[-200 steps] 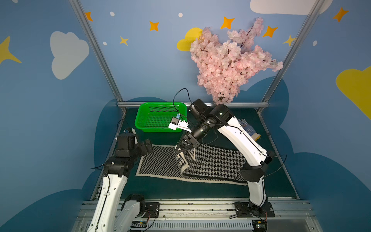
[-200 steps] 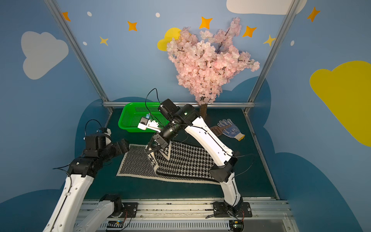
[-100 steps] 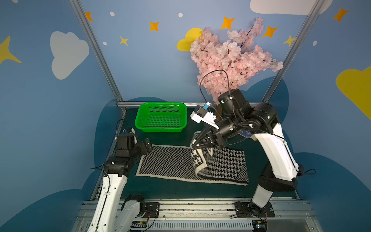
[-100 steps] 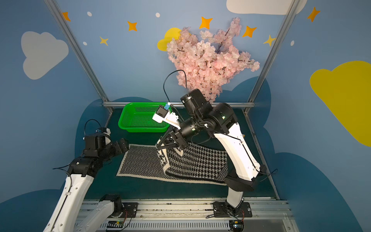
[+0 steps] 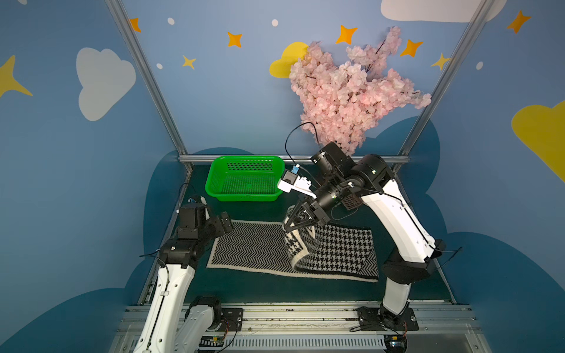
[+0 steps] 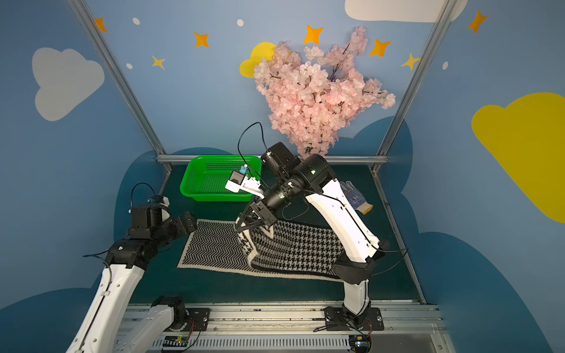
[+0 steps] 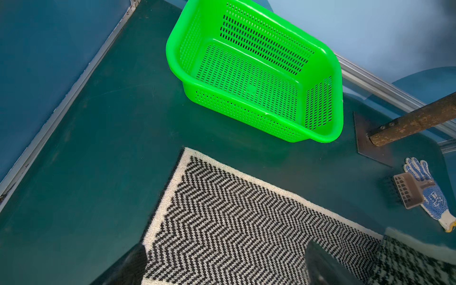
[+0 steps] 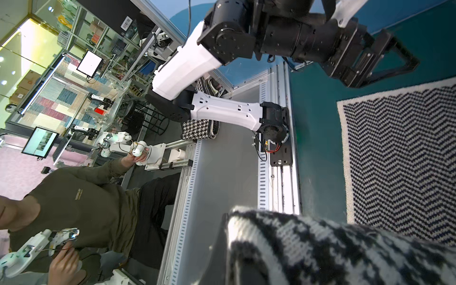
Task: Roll up the scarf and place it into the basket
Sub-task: Flatten out the scarf at the center of the board.
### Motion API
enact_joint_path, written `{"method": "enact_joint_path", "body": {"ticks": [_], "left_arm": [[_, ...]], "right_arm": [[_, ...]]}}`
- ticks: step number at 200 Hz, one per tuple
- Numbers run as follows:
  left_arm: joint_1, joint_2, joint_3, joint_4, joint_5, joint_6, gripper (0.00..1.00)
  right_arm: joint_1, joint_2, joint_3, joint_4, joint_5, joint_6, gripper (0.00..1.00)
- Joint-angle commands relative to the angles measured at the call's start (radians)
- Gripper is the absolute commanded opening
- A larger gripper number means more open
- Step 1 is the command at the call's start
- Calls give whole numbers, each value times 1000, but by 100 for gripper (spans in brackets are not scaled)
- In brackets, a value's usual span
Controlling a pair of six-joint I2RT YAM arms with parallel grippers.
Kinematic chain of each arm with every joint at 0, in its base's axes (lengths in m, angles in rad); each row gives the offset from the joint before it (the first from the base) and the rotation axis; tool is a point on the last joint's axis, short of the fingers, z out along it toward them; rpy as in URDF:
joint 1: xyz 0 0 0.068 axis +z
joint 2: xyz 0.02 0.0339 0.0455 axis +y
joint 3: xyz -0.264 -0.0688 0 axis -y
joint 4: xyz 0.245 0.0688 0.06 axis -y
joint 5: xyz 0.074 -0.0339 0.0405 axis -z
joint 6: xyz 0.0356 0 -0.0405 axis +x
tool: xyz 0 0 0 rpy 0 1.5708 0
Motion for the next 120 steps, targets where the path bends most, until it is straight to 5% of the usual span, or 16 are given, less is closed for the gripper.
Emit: {"method": "enact_joint_path", "body": {"ticks": [1, 45, 120], "left_arm": [[5, 7, -10, 28, 0, 3, 100], [6, 9, -12, 29, 1, 3, 100], [6, 12, -20, 29, 15, -19, 100]], "right_arm": [[8, 13, 21, -36, -2, -21, 0], [-5, -67, 115, 16, 81, 70, 0], [-62, -285, 23, 100, 80, 138, 0]]}}
